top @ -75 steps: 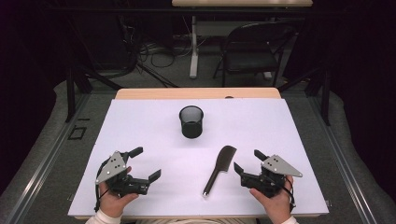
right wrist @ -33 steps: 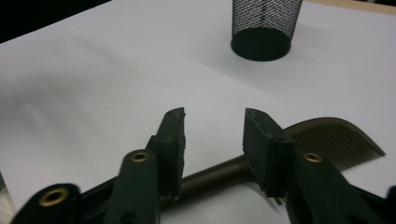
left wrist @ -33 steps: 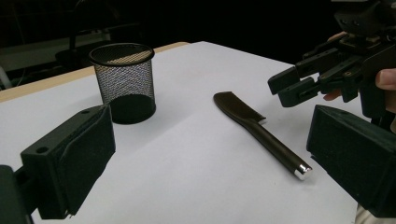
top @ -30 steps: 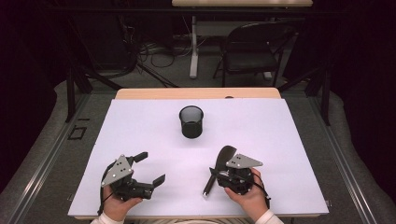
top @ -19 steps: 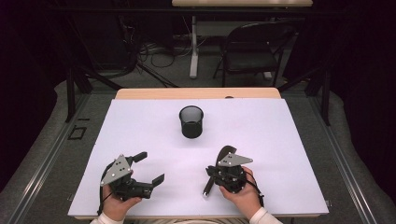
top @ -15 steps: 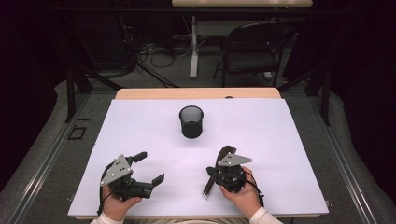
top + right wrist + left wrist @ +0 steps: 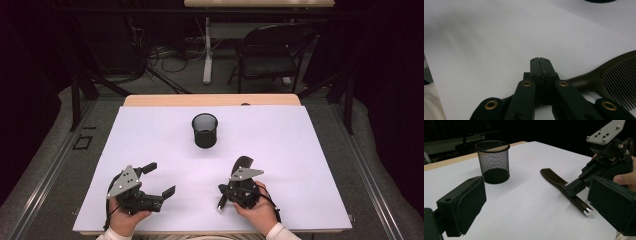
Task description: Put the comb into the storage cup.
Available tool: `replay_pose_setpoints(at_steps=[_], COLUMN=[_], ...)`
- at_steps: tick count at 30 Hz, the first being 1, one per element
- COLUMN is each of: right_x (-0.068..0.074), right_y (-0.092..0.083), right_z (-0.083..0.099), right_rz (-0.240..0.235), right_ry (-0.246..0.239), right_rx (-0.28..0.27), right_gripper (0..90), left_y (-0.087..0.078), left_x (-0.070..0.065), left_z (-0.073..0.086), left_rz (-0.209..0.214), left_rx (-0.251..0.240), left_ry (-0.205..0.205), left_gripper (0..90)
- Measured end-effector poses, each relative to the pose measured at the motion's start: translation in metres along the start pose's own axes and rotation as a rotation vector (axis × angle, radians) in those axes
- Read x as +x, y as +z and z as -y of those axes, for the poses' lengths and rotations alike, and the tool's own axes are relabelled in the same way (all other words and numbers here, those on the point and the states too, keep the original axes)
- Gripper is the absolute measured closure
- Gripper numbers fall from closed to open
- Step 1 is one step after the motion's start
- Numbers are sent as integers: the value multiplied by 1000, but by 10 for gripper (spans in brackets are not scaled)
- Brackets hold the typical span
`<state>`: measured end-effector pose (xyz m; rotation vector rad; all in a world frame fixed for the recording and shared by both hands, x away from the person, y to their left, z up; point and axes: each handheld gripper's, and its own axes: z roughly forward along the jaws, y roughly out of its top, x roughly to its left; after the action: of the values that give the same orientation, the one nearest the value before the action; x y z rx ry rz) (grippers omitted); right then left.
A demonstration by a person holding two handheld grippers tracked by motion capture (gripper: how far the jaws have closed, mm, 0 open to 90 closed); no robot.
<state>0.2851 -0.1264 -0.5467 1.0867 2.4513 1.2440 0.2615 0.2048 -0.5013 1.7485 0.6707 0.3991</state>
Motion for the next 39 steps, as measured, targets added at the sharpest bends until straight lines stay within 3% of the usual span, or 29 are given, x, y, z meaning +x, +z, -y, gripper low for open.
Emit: replay_pose_setpoints(at_steps=[7,22,31,39], right_x=[0,-2,3,3], right_y=[2,-3,2,0], right_z=[3,5,4,4], right_rz=[1,15,5,17], right_ry=[3,23,6,21], right_rx=[32,33,59,77], right_gripper=[900,900,900,900], left_y=[0,0,1,0], left_x=[1,2,2,3], left_z=[0,0,0,0], left_rz=[-4,-3,-4,-5], left_rx=[-7,-8,-3,-2], left_ry=[-8,-10,-8,-7], left_gripper=[22,21,22,21])
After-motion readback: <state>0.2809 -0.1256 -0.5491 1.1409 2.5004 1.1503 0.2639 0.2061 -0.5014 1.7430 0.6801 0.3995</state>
